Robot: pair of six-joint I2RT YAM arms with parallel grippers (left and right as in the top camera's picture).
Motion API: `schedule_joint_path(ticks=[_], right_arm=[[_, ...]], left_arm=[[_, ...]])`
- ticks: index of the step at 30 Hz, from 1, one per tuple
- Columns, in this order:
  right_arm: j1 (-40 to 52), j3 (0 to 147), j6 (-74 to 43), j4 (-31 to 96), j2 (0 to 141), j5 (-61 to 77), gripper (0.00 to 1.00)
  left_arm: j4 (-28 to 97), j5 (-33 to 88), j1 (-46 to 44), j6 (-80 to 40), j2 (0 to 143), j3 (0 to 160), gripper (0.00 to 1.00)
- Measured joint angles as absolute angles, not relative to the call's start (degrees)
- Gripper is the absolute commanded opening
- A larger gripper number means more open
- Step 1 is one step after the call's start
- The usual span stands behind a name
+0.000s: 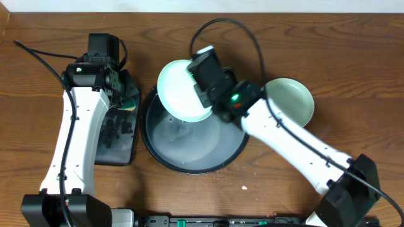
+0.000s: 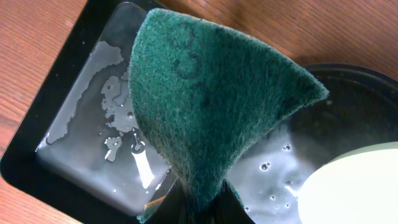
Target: Clean dirty plates on tray and stack at the side
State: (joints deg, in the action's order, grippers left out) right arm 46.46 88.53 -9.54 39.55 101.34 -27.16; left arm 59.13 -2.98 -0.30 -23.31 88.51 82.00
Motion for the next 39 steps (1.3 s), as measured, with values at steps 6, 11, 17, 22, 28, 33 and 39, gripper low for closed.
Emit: schedule_joint_path(ticks=[6, 11, 17, 22, 28, 33, 39], right_arm=[[52.62, 88.51, -4.86, 39.4, 101.34, -45.17, 0.01], [55.75, 88.51, -2.22, 36.23, 101.36, -57.56, 0.01], [57.23, 88.49, 3.42, 30.3, 101.34, -68.25, 0.01], [57.43, 88.49, 7.03, 28.18, 101.27, -71.57, 0.01], [56.07, 88.58, 5.3, 38.46, 100.97, -61.95, 0.01], [49.6, 88.51, -0.99, 43.11, 100.97, -41.65, 0.01], [37.91, 88.51, -4.19, 42.83, 100.97, -9.65, 0.01]], left_arm=[[59.13, -2.24, -0.21, -23.27, 88.51, 82.0, 0.08], [59.13, -1.85, -0.21, -23.27, 88.51, 82.0, 0.08], [59.16, -1.8, -0.21, -23.24, 88.51, 82.0, 0.08], [59.13, -1.8, -0.21, -23.24, 88.51, 82.0, 0.08], [59.13, -1.85, -0.21, -23.09, 88.51, 82.0, 0.08], [59.13, -1.83, -0.21, -23.07, 88.51, 82.0, 0.08], [59.02, -1.85, -0.21, -23.07, 88.51, 82.0, 0.08]])
